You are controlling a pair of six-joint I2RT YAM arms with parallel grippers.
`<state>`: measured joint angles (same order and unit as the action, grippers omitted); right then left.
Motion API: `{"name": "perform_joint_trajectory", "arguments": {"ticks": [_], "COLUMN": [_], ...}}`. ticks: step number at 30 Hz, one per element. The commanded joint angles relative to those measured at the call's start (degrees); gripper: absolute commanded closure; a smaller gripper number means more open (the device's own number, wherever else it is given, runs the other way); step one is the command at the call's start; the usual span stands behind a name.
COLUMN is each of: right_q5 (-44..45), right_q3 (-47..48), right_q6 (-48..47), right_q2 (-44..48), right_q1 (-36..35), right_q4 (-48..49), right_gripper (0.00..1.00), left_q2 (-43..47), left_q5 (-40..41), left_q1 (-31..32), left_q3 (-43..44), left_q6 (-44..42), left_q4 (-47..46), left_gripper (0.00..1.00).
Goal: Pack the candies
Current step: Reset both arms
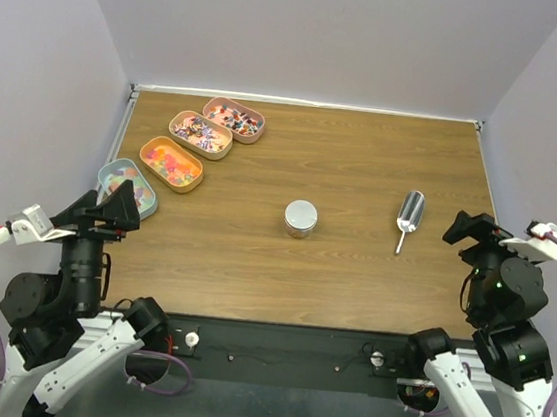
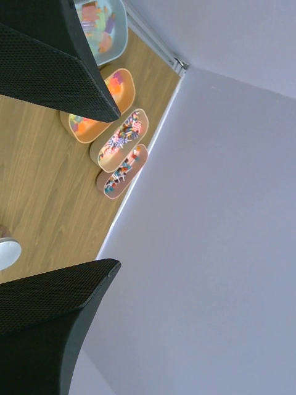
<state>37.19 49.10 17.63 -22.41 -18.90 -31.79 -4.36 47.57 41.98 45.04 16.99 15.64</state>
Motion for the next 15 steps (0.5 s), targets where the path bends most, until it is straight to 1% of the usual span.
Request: {"name": "perform_joint_trajectory", "arguments": {"ticks": [1,15], "right_q5": [2.63,2.36], "right_q3": [-1.90,-4.28], "right_q6": [-2.68,-6.20], "right_q2": [2.37,5.36], "right_q1": [0.09,0.09], "right_q4": [2.52,4.81], "right_gripper": [0.00,0.00], "left_q2": [0.93,-0.56], "left_q5": [4.02,3.67], "left_q1": [-0.23,-0.23], "left_q3": [-1.97,-4.87], "left_q6": [1.64,1.82], "left_q4": [1.50,-2.36], "left_gripper": [0.01,0.01]}}
